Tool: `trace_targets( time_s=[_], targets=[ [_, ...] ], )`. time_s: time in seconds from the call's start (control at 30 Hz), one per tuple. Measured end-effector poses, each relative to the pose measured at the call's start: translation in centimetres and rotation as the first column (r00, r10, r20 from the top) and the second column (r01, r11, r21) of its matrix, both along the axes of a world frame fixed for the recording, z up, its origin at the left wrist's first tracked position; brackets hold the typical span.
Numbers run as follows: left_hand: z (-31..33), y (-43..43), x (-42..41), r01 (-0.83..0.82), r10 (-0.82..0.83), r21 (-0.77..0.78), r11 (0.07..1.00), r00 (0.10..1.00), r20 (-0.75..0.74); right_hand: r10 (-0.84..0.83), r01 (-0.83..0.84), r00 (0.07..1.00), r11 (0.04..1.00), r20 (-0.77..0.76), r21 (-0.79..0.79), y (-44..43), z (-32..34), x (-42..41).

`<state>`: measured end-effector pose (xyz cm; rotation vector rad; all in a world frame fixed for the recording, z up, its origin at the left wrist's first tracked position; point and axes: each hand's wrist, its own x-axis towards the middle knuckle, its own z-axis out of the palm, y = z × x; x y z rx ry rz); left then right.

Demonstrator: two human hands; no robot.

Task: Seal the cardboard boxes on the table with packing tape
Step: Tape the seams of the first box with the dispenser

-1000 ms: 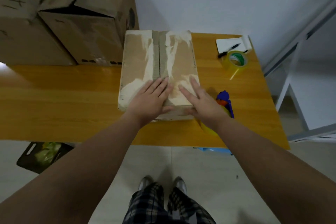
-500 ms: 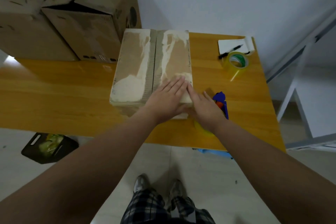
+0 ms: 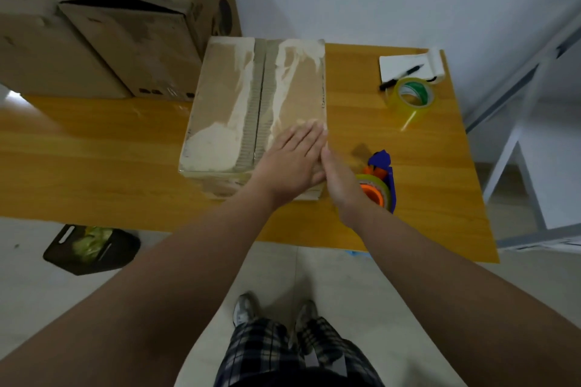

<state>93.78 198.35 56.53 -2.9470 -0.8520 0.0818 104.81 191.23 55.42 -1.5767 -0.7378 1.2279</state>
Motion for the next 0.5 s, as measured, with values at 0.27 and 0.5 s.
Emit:
trace_targets(
  time_s=[0.27, 0.5],
  targets=[
    [0.0, 1.8, -5.6, 0.009, -0.004, 0.062, 0.998, 0.996, -0.089, 0.073, -0.085, 0.957, 0.996, 0.280, 0.030, -0.4, 0.1, 0.0],
    [1.0, 2.7, -12.9, -0.313, 0.309, -0.020, 0.950, 0.946, -0.099, 0.137, -0.058, 0.869, 0.983, 0.476, -0.175, -0.1, 0.0, 0.0]
  ],
)
